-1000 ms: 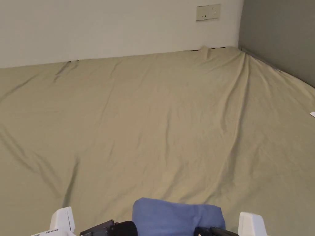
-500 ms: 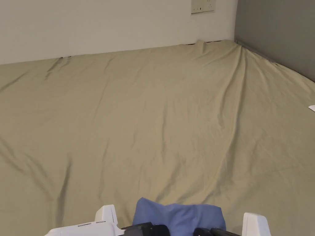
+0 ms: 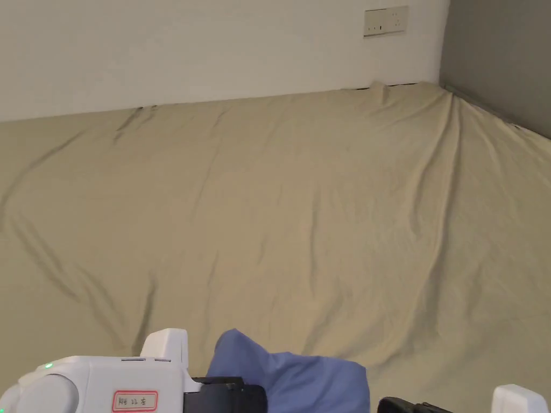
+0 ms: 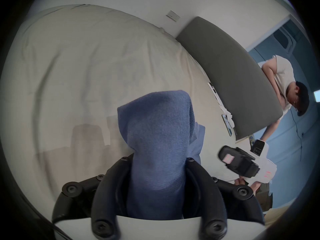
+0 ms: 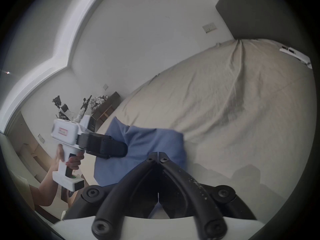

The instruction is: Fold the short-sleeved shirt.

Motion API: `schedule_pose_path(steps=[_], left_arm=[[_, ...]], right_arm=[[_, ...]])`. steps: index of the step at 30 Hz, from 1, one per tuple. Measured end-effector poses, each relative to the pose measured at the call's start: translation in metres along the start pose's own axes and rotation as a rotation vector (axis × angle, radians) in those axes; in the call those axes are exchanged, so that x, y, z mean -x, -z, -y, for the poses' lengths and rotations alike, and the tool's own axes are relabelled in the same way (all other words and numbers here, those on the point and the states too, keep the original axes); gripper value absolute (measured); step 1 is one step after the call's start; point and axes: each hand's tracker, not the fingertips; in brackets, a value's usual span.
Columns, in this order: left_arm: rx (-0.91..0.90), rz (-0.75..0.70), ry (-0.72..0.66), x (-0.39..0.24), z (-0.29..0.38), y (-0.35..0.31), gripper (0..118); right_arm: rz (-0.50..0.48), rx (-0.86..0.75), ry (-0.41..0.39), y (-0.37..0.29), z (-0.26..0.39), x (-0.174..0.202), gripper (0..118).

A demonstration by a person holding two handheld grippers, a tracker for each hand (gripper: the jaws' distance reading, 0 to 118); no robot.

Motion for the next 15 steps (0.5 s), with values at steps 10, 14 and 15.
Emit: schedule_pose_path(steps=[10, 14, 15], left_arm=[[-0.094, -0.232, -0.156, 0.111, -0.004, -0.099, 40], [-0.073, -0.33, -0.213, 0.151, -0.007, -0.135, 40], [-0.069, -0.372, -0.207, 0.163, -0.007, -0.143, 40]], right_arm=[[-0.074, -0.091, -0.185, -0.004, -0.015, 0.064, 1], [-0.114, -0.086, -0.193, 0.01, -0.015, 0.08, 1], [-0.121, -0.086, -0.197, 0.014, -0.014, 0.085, 1]])
